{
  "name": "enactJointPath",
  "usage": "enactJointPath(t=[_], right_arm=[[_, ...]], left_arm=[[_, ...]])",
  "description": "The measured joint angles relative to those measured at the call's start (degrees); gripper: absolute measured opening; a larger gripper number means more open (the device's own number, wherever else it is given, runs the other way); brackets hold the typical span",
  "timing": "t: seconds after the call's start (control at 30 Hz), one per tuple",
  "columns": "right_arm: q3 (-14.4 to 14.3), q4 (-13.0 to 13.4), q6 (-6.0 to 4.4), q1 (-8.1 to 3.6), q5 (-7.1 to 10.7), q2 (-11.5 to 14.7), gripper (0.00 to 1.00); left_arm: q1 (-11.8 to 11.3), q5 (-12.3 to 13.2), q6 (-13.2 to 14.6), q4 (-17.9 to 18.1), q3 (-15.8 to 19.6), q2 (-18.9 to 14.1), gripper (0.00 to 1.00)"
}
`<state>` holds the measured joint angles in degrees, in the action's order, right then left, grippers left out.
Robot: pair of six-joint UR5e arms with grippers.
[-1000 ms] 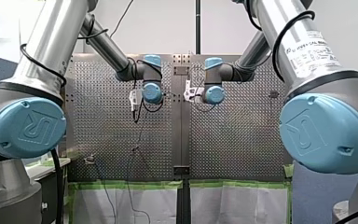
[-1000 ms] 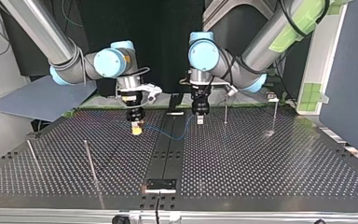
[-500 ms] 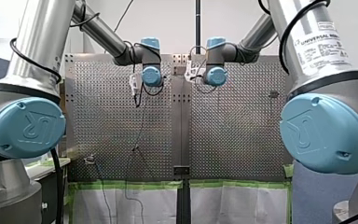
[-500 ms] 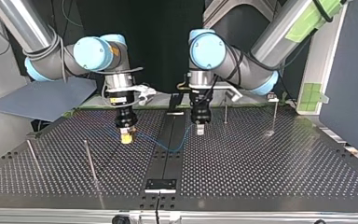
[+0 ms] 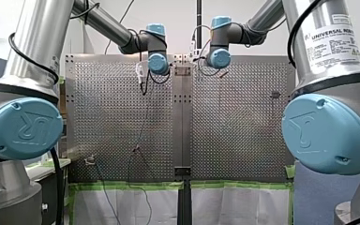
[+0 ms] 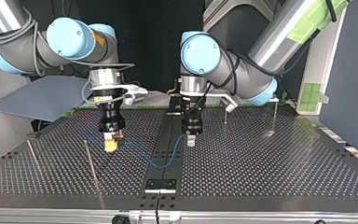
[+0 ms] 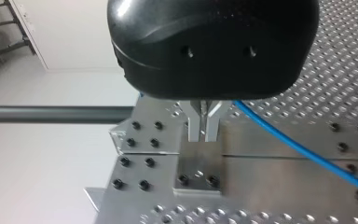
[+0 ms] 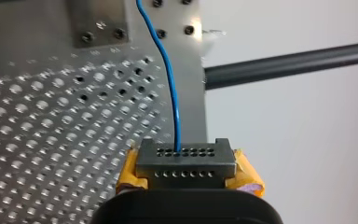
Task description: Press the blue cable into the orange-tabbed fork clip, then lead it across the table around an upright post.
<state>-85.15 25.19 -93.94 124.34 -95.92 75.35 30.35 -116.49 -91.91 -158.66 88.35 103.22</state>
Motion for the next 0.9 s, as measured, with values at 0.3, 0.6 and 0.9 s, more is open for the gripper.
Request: enactJointPath(t=[0.3,0.6,0.9], right_arm=[[0.01,-0.76,-0.37,-1.53,-0.55,0.7,0.0],[0.01,-1.03,-1.1,-3.42,-0.59,0.94,0.0],[0.02,-1.62,-2.14,-5.45,-0.52,1.86,0.0]], left_arm=[[1.39,0.32,0.55,-2.87,-4.85,0.01,0.02],[2.57,1.9,0.93,-4.32,-8.64,0.31,0.02],[3.27,3.04,1.11,-6.6,-12.18,2.83,0.02]])
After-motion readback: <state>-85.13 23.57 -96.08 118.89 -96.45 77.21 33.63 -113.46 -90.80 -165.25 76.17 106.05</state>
